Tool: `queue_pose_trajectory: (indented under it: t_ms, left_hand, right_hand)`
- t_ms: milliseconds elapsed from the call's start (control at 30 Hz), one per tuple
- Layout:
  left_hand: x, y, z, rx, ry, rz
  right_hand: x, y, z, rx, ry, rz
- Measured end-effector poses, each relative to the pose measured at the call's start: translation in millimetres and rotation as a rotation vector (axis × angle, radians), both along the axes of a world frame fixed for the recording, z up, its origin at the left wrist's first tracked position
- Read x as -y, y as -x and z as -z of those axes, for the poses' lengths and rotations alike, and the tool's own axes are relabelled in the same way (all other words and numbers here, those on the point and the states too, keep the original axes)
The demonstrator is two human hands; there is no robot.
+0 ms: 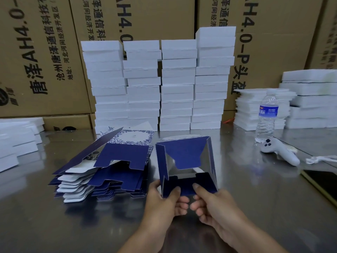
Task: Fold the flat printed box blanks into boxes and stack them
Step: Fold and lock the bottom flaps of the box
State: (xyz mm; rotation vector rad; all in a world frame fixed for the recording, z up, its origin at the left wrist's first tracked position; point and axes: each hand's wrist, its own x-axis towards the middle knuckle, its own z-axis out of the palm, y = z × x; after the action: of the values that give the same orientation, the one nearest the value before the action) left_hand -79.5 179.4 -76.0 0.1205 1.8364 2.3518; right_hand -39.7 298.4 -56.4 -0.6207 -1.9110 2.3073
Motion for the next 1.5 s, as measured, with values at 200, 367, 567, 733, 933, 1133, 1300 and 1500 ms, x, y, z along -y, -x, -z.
queue_pose_trajectory:
  t_ms: [200, 367, 567, 733, 933, 1133, 1300, 1500]
  left_hand:
    - [0, -3, 0, -0.026, 0.000, 0.001]
    - [-1, -5, -2, -0.007, -0.074, 0.061]
    - [3, -6, -4, -0.009, -0.157, 0.084]
    - [5, -4, -5, 0.022, -0.128, 0.119]
    - [9, 0, -3, 0.005, -0.055, 0.107]
    - [9, 2, -1, 0.026, -0.051, 0.084]
    - [13, 2, 1, -0.002, 0.029, 0.078]
    - [15, 1, 0, -0.009, 0.088, 0.095]
  right_hand:
    - [3, -1, 0, -0.023, 0.039, -0.017]
    - [3, 0, -1, -0.013, 0.052, -0.026]
    - [5, -2, -1, -0.016, 0.039, -0.090]
    - [-1, -4, -2, 0.013, 0.102, -0.120]
    - [-4, -4, -4, 0.042, 0.104, -0.093]
    - [-6, -4, -3, 0.052, 0.086, -0.089]
    - [-10, -5, -7, 0.039, 0.045, -0.058]
    - [-17, -2, -2, 0.037, -0.048, 0.011]
